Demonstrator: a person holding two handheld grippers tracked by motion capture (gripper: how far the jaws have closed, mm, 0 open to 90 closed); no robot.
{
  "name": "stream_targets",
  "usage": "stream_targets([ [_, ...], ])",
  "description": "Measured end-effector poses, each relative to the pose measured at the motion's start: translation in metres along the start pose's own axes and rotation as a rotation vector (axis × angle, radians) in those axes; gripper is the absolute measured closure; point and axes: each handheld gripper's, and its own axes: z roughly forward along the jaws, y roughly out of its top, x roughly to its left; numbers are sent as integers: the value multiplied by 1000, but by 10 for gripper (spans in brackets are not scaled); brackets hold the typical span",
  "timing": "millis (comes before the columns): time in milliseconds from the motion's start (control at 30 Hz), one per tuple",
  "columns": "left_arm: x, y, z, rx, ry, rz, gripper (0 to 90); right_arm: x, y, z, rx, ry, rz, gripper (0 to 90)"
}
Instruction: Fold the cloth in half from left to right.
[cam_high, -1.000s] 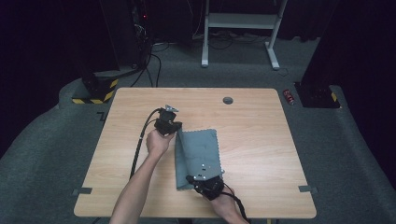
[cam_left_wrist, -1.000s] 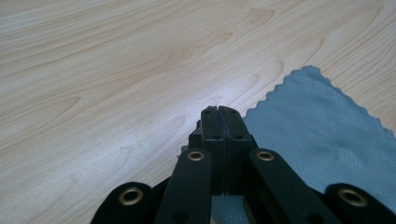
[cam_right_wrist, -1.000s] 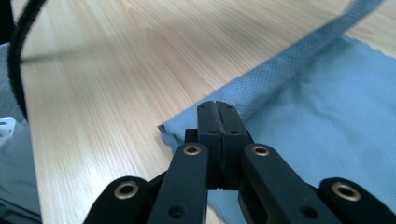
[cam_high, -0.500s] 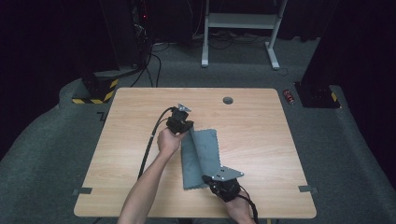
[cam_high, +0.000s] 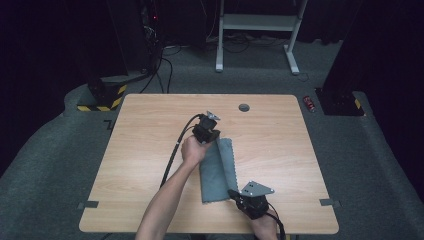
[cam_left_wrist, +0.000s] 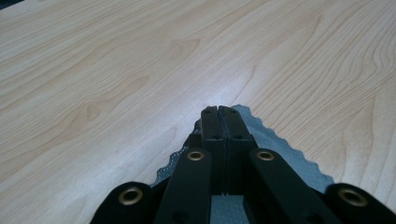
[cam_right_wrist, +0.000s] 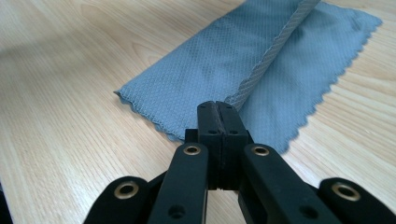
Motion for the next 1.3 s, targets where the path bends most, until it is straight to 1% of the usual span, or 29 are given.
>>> stream_targets([
  [167,-7,2,12,13,-4,11,897,-5,-6,-2,15,-16,8,900],
  [200,-7,3,13,18,-3,17,897,-5,-7,-2,18,-17,11,900],
  [233,-9,3,15,16,-3,11,897,-6,-8,-2,20,-18,16,900],
  [333,-10,4,18,23,-5,19,895,-8,-10,-2,25,-21,20,900],
  [367,-12,5,20,33,-3,31,896,-8,-10,-2,25,-22,22,900],
  [433,-13,6,23,39,-1,40,896,-8,-10,-2,31,-22,21,899],
  [667,-18,7,32,42,-15,35,896,-8,-10,-2,33,-23,16,899],
  [900,-18,7,40,48,-11,31,894,-11,-12,-4,40,-32,31,897],
  [933,-18,7,42,50,-17,24,894,-11,-12,-4,41,-34,30,898],
  [1067,-21,6,46,53,-23,26,894,-12,-12,-4,47,-34,26,898],
  [1133,-22,6,47,48,-13,33,889,-12,-12,-3,57,-33,27,897],
  [1167,-22,6,48,42,-6,28,875,-13,-13,-3,59,-31,27,895],
  [1200,-21,6,48,45,-2,24,831,-13,-13,-2,61,-31,32,891],
  [1233,-21,6,48,45,7,18,759,-13,-13,-2,60,-31,39,880],
  [1267,-20,6,46,49,27,11,684,-14,-13,-2,57,-32,41,855],
  [1300,-19,6,44,41,38,-2,613,-15,-13,-3,51,-37,45,816],
])
